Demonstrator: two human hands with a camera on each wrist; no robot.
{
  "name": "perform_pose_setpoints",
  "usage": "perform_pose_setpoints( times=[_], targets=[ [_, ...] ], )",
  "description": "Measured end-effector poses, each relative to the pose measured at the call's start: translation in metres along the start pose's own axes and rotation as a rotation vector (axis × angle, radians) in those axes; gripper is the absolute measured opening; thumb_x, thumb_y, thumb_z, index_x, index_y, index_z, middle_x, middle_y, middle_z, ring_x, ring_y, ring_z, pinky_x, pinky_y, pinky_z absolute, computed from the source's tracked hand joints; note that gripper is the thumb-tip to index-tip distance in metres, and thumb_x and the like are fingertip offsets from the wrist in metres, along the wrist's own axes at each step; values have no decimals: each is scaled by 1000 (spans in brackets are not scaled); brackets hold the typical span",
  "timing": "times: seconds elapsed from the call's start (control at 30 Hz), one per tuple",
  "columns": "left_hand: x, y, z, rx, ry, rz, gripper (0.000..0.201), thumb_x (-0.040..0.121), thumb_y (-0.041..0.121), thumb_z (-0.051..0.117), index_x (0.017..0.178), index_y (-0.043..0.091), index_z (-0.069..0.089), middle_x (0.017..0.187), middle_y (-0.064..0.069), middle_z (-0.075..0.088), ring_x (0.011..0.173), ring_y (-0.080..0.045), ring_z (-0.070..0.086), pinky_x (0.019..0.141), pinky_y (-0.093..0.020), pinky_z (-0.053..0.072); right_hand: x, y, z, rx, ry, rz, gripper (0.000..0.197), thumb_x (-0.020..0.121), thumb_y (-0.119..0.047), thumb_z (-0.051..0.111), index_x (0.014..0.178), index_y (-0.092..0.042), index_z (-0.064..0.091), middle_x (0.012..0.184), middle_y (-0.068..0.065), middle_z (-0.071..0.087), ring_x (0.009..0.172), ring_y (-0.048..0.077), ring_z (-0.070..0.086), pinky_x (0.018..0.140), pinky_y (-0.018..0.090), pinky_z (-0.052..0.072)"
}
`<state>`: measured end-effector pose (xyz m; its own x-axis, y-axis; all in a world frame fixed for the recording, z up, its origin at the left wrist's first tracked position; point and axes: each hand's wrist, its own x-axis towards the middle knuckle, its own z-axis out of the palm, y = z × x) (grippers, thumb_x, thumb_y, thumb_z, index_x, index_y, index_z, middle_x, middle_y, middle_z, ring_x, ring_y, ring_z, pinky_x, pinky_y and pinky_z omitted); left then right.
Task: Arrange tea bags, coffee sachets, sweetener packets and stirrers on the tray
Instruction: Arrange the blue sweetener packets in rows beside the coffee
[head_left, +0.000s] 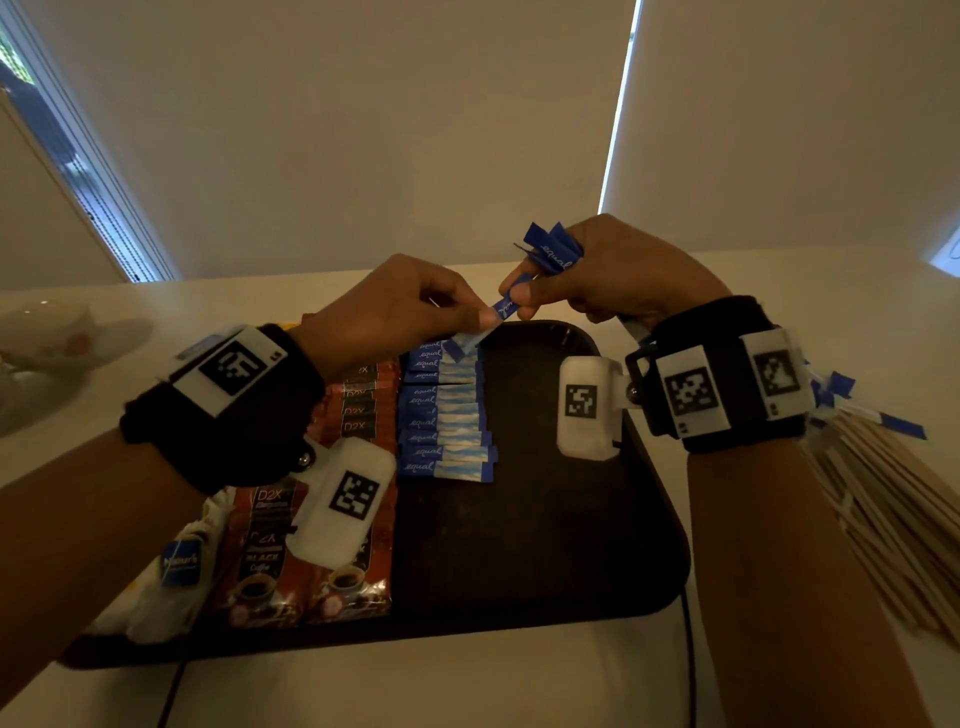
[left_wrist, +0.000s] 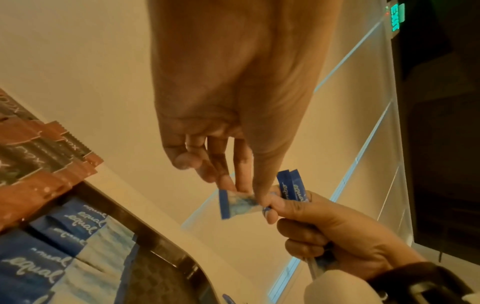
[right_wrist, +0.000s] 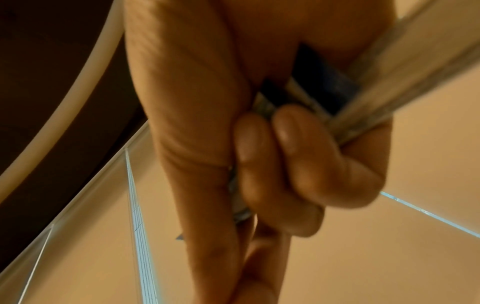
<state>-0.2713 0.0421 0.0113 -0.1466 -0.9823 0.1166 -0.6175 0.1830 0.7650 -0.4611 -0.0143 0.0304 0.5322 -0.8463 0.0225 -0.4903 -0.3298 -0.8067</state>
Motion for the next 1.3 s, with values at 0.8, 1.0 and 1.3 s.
perform_pose_setpoints(
  times=[0.8, 1.0, 1.3],
  targets=[
    [-10, -16, -17, -534, 64, -242, 12, 86, 15, 59, 93, 9, 67, 86, -4, 73, 77, -11, 65, 62, -18, 55, 5, 5, 3, 1, -69, 125, 27, 77, -32, 73, 90, -9, 70, 90, 10, 70, 46, 4, 40, 50, 18, 36],
    [-12, -12, -13, 288, 173, 196, 29, 76, 33, 74, 103, 24, 66, 95, 12, 64, 81, -5, 57, 66, -10, 42, 6, 6, 3, -104, -80, 182, 39, 67, -38, 79, 86, -4, 72, 62, -2, 61, 58, 10, 47, 57, 24, 38],
    [-7, -1, -1, 655, 120, 400, 20, 81, 26, 71, 95, 12, 68, 86, 1, 58, 77, -10, 44, 62, -14, 28, 6, 3, 8, -114, -115, 164, 39, 70, -40, 77, 87, -6, 71, 59, -2, 56, 54, 8, 44, 53, 22, 36]
  ],
)
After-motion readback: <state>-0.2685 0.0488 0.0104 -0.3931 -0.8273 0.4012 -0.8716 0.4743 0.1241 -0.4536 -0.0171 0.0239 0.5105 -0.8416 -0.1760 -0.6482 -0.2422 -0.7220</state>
